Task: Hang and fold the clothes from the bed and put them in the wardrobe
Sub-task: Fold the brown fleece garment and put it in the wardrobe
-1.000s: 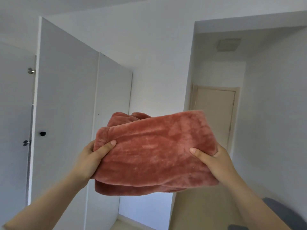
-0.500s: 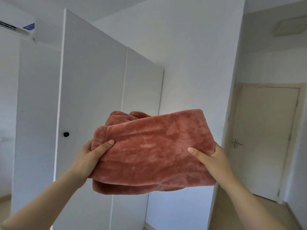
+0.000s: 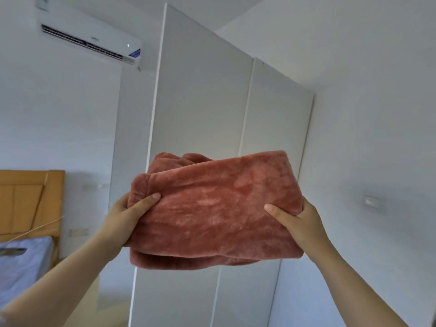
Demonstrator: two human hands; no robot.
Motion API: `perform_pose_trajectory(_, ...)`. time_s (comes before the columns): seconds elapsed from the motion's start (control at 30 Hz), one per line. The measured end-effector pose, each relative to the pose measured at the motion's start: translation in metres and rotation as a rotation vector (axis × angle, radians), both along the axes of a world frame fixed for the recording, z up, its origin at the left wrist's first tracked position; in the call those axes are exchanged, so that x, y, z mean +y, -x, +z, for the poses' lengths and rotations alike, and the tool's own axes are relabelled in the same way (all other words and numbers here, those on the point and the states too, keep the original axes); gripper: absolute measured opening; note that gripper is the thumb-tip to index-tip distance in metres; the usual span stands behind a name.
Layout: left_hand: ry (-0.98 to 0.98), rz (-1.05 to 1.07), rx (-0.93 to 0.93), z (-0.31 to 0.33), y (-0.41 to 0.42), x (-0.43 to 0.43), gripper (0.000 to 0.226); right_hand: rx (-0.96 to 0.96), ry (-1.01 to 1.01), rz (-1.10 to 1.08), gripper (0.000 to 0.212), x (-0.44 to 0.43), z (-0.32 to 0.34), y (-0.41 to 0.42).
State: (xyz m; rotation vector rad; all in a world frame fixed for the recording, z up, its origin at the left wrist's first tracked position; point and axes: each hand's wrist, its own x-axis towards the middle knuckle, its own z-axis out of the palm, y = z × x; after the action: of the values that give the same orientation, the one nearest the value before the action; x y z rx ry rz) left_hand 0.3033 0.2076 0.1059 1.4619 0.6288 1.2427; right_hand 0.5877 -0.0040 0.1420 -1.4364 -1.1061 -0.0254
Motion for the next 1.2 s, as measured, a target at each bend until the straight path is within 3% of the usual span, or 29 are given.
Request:
perform_pose_trajectory(0.13, 0.013, 0.165, -0.004, 0.001, 0.031, 0.027, 0.062, -0.008, -0.021, 0.172, 0.045, 0.077, 0.003, 0.0)
perform_pose_trajectory(0.43, 0.015, 0.52, -0.013, -0.007, 0.13, 0.064, 0.042, -0.001, -0.023, 0.53, 0.046, 0.231, -0.005, 0.066)
perform_pose_trajectory(0.57, 0.03, 0.599, -0.013, -0.011, 0.18, 0.097, 0.043, -0.01, -0.023, 0.628, 0.047, 0.293, -0.008, 0.113)
perform_pose_trajectory(0.77, 0.034, 0.667, -0.018, -0.011, 0.248, 0.174, 0.055, -0.025, -0.037, 0.676, 0.044, 0.39, -0.006, 0.181)
perform_pose_trajectory(0.93, 0.028, 0.693, -0.001, -0.005, 0.288, 0.246, 0.052, -0.029, -0.023, 0.659, 0.048, 0.465, -0.002, 0.222)
perform_pose_trajectory(1.2, 0.018, 0.694, 0.026, -0.024, 0.284, 0.356, 0.043, -0.048, 0.005, 0.539, 0.033, 0.58, -0.013, 0.232)
